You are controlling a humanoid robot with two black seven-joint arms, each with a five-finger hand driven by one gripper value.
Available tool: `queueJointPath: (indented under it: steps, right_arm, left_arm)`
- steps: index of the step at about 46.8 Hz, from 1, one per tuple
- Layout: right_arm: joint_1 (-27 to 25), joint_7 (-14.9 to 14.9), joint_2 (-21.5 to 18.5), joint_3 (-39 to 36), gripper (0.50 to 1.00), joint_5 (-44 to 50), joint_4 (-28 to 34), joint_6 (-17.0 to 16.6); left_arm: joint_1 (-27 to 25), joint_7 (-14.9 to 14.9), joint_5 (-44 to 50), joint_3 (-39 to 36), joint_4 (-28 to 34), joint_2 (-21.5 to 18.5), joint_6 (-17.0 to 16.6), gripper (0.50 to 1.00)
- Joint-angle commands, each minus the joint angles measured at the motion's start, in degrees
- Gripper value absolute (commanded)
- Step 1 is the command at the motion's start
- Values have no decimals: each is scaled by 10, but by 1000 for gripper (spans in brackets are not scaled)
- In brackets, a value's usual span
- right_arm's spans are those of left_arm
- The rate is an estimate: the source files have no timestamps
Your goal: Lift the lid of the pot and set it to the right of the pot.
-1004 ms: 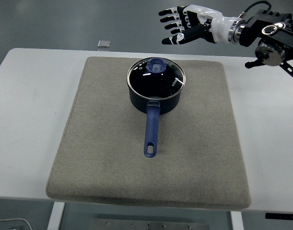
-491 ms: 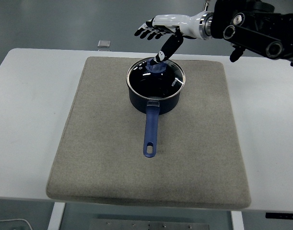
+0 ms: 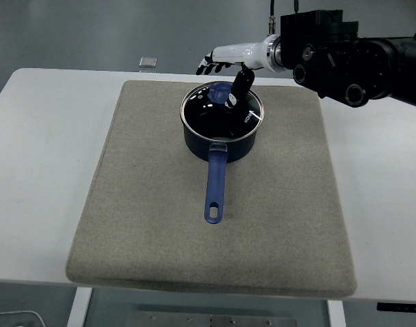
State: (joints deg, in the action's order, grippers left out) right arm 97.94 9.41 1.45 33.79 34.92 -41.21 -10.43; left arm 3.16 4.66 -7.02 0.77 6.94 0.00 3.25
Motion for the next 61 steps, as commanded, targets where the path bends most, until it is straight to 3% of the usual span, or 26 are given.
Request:
queueJointPath:
  steps: [1, 11, 20, 41, 44, 61]
  right_arm:
    - [-3, 0, -1, 3, 897, 5, 2, 5]
    - [-6, 1, -7, 4, 887, 8, 2, 6]
    - [-5, 1, -7, 4, 834, 9, 2, 6]
    - [-8, 1, -12, 4, 795, 21, 1, 5]
    - [-7, 1, -12, 4, 766, 21, 1, 5]
    - [-7, 0, -13, 7, 719, 23, -1, 4]
  left_arm:
    - [0, 0, 0, -1, 0, 0, 1, 1000]
    - [0, 0, 0, 0, 0, 0, 0, 1000]
    - [0, 0, 0, 0, 0, 0, 0, 1000]
    - [0, 0, 0, 0, 0, 0, 0, 1000]
    - [0, 0, 0, -1, 0, 0, 1, 1000]
    - [0, 0, 0, 0, 0, 0, 0, 1000]
